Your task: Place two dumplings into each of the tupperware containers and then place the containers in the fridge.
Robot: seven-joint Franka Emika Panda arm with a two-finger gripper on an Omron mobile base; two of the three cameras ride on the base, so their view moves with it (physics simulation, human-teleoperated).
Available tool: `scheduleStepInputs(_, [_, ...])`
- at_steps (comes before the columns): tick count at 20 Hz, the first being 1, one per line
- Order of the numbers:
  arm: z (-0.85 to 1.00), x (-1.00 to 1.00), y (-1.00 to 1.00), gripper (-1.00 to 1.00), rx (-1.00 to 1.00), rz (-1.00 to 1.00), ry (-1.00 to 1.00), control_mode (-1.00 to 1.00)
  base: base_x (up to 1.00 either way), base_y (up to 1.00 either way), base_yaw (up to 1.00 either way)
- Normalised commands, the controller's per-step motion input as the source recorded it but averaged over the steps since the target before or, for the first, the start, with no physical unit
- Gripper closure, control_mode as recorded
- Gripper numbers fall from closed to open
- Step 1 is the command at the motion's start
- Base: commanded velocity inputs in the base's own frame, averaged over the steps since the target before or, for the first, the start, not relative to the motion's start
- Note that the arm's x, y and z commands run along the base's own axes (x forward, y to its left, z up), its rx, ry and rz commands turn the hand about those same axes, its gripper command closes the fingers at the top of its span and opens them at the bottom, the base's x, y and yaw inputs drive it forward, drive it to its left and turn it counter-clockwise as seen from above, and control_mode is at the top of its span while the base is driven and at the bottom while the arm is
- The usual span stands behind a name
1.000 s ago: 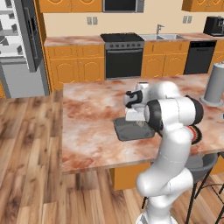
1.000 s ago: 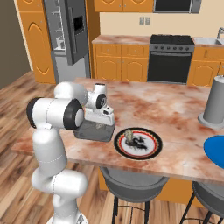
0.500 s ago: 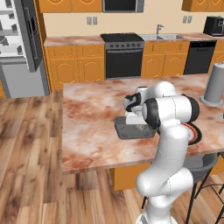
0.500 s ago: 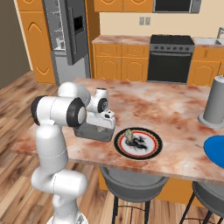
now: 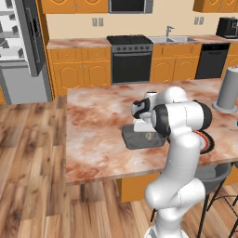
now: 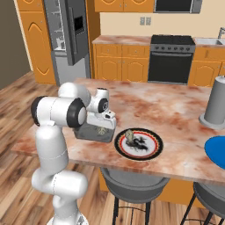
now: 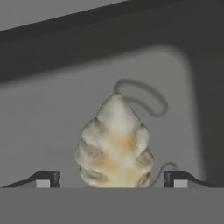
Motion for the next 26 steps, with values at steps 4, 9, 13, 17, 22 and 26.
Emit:
scheduleStepInputs(4, [0.54, 0.0, -0.05, -1.0, 0.0, 0.0, 0.0, -1.0, 0.0, 0.0, 0.0])
scheduleStepInputs(9, [0.73, -0.15, -0.61, -1.0, 0.01, 0.0, 0.02, -1.0, 0.0, 0.0, 0.0])
scheduleStepInputs(13, [0.42, -0.03, -1.0, -1.0, 0.06, -0.02, 0.05, -1.0, 0.0, 0.0, 0.0])
scheduleStepInputs(17, [0.08, 0.0, -1.0, -1.0, 0.1, -0.04, 0.06, -1.0, 0.0, 0.0, 0.0])
scheduleStepInputs(22, [-0.1, 0.0, -0.8, -1.0, 0.13, -0.03, 0.0, -1.0, 0.0, 0.0, 0.0])
scheduleStepInputs(26, [-0.48, -0.02, -0.17, -1.0, 0.04, 0.02, 0.0, -1.0, 0.0, 0.0, 0.0])
